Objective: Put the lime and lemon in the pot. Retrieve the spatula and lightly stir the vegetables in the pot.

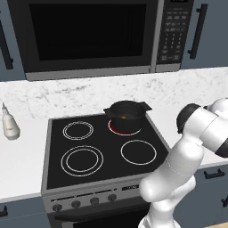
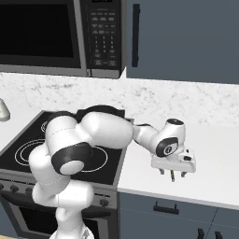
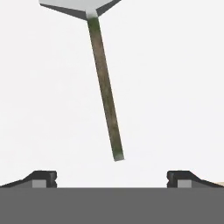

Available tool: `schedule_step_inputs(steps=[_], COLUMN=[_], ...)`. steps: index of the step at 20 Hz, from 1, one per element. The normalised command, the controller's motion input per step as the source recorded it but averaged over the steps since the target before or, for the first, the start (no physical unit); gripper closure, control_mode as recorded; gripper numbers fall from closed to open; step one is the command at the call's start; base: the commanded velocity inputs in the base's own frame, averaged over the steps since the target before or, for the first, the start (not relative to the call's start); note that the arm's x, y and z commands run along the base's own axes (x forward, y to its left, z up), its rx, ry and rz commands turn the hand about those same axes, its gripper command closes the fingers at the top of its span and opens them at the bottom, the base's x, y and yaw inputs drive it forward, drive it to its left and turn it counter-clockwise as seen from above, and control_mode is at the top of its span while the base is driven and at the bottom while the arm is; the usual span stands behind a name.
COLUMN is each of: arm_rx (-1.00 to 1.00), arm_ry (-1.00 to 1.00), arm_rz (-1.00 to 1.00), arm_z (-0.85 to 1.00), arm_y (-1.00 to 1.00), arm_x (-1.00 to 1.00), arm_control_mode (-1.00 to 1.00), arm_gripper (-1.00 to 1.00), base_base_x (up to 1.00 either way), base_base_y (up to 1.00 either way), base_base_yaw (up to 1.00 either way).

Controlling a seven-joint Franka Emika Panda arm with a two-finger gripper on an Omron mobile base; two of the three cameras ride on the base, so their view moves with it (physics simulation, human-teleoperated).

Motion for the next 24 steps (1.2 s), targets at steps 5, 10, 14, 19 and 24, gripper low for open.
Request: schedule_step_inputs(steps=[5,10,14,19,24], arm_rx=[0.04,0.02,0.03,0.04,0.04], arm_ry=[0.0,0.0,0.0,0.0,-0.01], arm_rz=[0.04,0.01,0.0,0.01,0.05], arm_z=[-0.13,-0.12,-0.14,-0.14,-0.09], arm_y=[-0.04,-0.09,-0.13,-0.02,0.0], arm_x=[0.22,0.1,0.01,-0.01,0.0], arm_control_mode=[-1.0,-1.0,-1.0,-1.0,-1.0], arm_gripper=[-1.0,-1.0,-1.0,-1.0,-1.0], base_base_x=[0.0,0.0,0.0,0.0,0.0], base_base_y=[0.0,0.0,0.0,0.0,0.0], base_base_yaw=[0.0,0.0,0.0,0.0,0.0])
